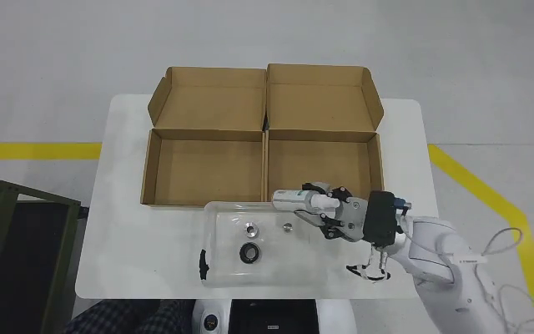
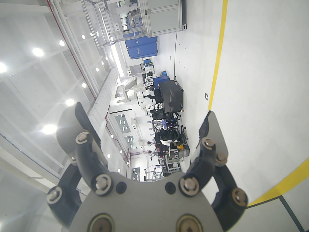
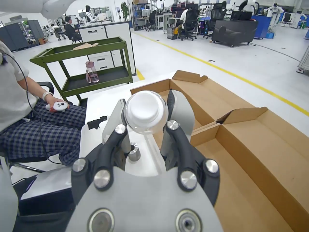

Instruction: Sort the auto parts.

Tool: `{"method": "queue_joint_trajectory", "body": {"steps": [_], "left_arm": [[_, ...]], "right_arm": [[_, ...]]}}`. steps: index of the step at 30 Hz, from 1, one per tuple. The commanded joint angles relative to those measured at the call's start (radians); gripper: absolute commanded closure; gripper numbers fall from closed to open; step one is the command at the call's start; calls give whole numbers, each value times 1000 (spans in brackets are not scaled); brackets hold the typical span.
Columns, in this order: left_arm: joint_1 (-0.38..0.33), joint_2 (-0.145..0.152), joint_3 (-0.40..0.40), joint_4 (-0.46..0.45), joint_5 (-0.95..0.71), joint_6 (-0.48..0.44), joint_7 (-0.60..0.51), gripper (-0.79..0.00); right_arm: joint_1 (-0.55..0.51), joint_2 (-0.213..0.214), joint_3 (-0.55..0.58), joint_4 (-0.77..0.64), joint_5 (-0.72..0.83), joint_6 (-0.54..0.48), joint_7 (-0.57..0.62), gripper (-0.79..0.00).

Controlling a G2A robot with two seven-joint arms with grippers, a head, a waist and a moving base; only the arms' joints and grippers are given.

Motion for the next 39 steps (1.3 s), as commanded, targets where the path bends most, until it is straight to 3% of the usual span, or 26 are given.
{"method": "queue_joint_trajectory", "body": {"steps": [1,22,32,39], "left_arm": [[0,0,0,0,0,0,0,-785],[0,0,0,0,0,0,0,-785],[0,0,0,0,0,0,0,-785],[0,0,0,0,0,0,0,-785]], "right_arm": [[9,-1,9,9,19,16,-11,0],[45,-7,11,51,79,62,-27,0],[123,-20,-97,75,-66,154,70,0],[219,-37,-184,168,-141,238,130,0]]}}
